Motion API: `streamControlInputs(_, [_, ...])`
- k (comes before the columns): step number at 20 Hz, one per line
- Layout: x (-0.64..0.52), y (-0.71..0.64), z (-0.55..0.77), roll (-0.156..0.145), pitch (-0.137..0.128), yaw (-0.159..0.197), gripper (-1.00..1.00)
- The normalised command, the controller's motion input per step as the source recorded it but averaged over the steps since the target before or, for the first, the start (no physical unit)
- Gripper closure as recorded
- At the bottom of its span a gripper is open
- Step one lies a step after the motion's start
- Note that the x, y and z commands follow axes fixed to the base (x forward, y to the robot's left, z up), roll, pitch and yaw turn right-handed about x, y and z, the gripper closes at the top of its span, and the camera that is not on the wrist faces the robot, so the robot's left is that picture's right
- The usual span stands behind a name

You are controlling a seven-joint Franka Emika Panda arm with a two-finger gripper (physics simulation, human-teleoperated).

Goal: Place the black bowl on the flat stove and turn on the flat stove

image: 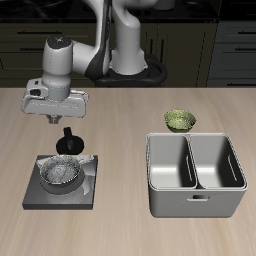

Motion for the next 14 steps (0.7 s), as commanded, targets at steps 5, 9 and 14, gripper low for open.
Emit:
streamControlInputs(5, [0.0, -0.11, 0.0, -0.054, 0.024, -0.003, 1.0])
streamControlInputs(9, [-0.06, 0.26, -0.02, 0.027, 0.033, -0.016, -1.0])
streamControlInputs(14, [-0.12, 0.3, 0.19, 0.046, -0.049, 0.011, -1.0])
